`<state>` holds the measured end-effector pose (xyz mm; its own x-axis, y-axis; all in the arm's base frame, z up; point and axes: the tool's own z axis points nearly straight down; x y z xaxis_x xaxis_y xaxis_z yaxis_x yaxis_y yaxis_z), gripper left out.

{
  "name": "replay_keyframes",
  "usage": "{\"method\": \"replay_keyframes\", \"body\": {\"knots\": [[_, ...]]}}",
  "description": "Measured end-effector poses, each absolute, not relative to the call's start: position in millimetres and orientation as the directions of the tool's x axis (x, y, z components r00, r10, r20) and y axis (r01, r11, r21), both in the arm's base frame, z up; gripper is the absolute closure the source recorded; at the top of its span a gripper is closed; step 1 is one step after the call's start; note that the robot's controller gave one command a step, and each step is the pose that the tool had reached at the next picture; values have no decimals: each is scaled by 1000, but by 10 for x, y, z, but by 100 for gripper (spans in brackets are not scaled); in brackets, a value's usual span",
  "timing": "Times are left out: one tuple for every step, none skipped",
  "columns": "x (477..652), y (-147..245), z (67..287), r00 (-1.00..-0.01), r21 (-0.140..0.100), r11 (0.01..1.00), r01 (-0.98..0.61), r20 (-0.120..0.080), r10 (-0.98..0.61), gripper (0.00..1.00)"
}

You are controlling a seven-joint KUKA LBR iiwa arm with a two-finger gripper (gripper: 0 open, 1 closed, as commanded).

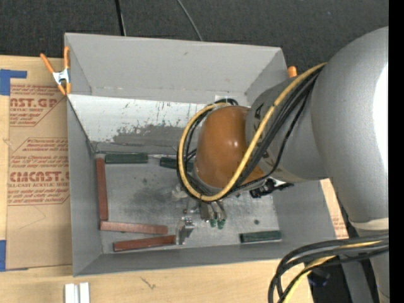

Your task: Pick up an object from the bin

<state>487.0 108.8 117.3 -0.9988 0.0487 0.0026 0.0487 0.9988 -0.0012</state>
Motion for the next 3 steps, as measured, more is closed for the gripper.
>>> {"method": "replay_keyframes", "body": {"knots": [[4955, 1617, 768, -993, 3, 993, 117, -16, 117, 100], [4955, 1617, 768, -993, 3, 993, 117, -16, 117, 100], [5078, 1826, 2206, -999, 1, 999, 39, -2, 39, 100]]}}
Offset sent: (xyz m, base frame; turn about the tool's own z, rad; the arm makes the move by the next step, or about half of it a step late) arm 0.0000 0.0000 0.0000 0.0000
